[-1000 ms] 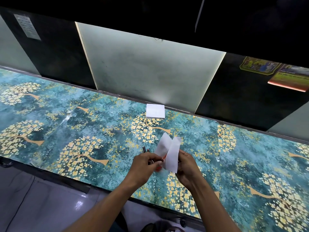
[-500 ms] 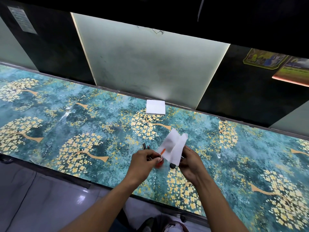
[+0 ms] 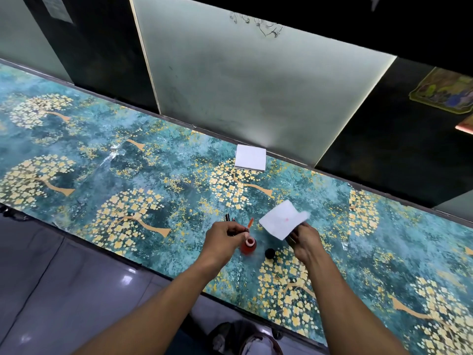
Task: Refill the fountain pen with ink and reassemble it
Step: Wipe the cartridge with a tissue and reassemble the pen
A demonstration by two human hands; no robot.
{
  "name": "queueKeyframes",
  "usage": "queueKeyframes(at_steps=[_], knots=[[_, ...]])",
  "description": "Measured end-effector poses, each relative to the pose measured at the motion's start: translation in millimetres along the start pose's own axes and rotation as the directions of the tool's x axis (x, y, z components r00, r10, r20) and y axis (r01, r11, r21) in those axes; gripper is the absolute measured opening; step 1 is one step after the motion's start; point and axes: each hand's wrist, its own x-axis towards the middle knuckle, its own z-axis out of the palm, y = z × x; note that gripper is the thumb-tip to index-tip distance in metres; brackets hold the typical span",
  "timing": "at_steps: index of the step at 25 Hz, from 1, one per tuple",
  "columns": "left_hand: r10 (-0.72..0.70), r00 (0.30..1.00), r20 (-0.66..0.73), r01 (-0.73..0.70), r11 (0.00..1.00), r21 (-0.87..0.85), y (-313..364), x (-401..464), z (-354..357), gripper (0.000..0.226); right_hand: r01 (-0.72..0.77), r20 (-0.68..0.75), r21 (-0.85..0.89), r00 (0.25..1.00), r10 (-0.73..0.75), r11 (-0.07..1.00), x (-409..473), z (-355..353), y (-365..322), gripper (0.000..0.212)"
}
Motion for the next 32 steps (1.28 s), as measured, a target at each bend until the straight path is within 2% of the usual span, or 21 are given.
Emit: queueKeyframes(at_steps=[2, 5, 8, 10, 12, 16, 18, 22, 27, 30, 32], knots=[[-0.013, 1.000, -0.013, 0.013, 1.000, -0.022, -1.7, 1.2, -0.4, 0.008, -0.044, -0.071, 0.059, 0.996, 0.048, 0.997, 9.7, -4.3, 1.6, 0.031], [-0.027, 0.999, -0.025, 0.026, 0.999, -0.028, -6.0, 6.2, -3.0, 0.006, -0.080, -0.091, 0.076, 0.992, 0.087, 0.994, 16.5, -9.7, 6.2, 0.047], [-0.034, 0.999, -0.039, 0.033, 0.999, -0.018, -9.1, 9.8, -5.7, 0.005, -0.021, -0.110, -0.011, 0.994, 0.019, 1.000, 19.3, -9.7, 9.3, 0.031], [-0.033, 0.999, -0.038, 0.032, 0.999, -0.018, -10.1, 13.5, -7.0, 0.006, 0.018, -0.134, -0.096, 0.991, -0.030, 0.995, 18.5, -6.5, 11.4, 0.030], [-0.032, 0.999, -0.030, 0.031, 0.999, -0.025, -9.1, 14.2, -7.2, 0.007, 0.061, -0.195, -0.216, 0.975, -0.104, 0.975, 14.1, -4.5, 12.6, 0.044], [-0.037, 0.998, -0.049, 0.034, 0.998, -0.057, -5.7, 13.9, -12.5, 0.009, 0.143, -0.248, -0.517, 0.918, -0.308, 0.844, -8.3, 9.0, 7.5, 0.058], [-0.038, 0.997, -0.061, 0.033, 0.997, -0.073, -5.5, 13.5, -16.5, 0.008, 0.190, -0.203, -0.564, 0.911, -0.358, 0.803, -18.9, 21.3, 4.5, 0.058], [-0.045, 0.995, -0.085, 0.037, 0.995, -0.096, -9.4, 12.7, -27.1, 0.007, 0.348, -0.010, -0.609, 0.895, -0.446, 0.712, -45.2, 54.8, 5.3, 0.047], [-0.061, 0.990, -0.125, 0.047, 0.992, -0.118, -20.1, 9.3, -43.8, 0.007, 0.487, 0.269, -0.615, 0.869, -0.416, 0.620, -71.9, 93.8, 18.8, 0.026], [-0.090, 0.985, -0.149, 0.071, 0.989, -0.132, -28.7, 8.5, -55.1, 0.005, 0.562, 0.403, -0.687, 0.822, -0.402, 0.460, -80.7, 110.0, 29.0, 0.020], [-0.101, 0.982, -0.159, 0.081, 0.988, -0.129, -32.9, 7.5, -62.3, 0.006, 0.619, 0.506, -0.745, 0.767, -0.396, 0.248, -83.0, 119.2, 37.5, 0.018]])
